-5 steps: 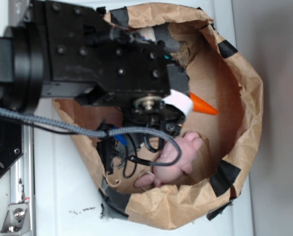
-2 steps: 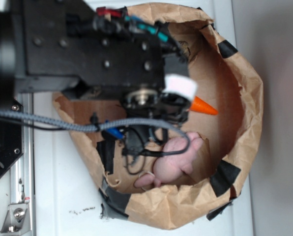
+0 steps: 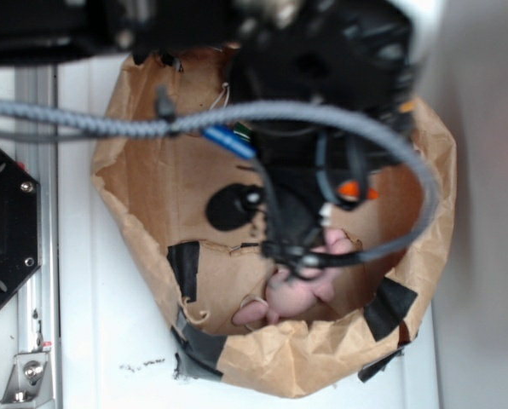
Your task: Grab the silver keys.
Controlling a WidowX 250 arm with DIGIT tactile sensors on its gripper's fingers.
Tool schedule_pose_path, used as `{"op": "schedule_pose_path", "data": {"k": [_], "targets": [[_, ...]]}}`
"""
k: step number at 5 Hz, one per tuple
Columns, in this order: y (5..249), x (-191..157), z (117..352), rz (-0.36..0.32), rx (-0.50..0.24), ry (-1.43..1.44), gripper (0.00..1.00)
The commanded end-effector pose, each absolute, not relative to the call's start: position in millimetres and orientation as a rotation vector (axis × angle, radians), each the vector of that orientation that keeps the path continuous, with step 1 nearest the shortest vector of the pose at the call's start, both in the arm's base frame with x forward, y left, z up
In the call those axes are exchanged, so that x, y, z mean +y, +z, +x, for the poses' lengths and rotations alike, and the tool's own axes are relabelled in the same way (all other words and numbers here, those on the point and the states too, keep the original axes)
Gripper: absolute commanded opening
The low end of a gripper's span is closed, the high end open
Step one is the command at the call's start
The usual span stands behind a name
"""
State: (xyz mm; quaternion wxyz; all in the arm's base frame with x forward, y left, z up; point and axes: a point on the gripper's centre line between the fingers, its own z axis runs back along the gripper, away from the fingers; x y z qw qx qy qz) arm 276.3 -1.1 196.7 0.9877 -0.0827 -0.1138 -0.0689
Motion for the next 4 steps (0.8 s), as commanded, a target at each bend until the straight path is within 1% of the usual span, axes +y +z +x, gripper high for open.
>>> {"op": "schedule_pose_path", "data": {"k": [1, 3, 4], "targets": [[174.8, -16.9, 278.5, -0.068, -0.199, -0.197, 0.00], [175.5, -16.8, 276.2, -0.073, -0.211, -0.210, 0.00], [172.4, -16.6, 272.4, -0.027, -0.209, -0.207, 0.00]]}}
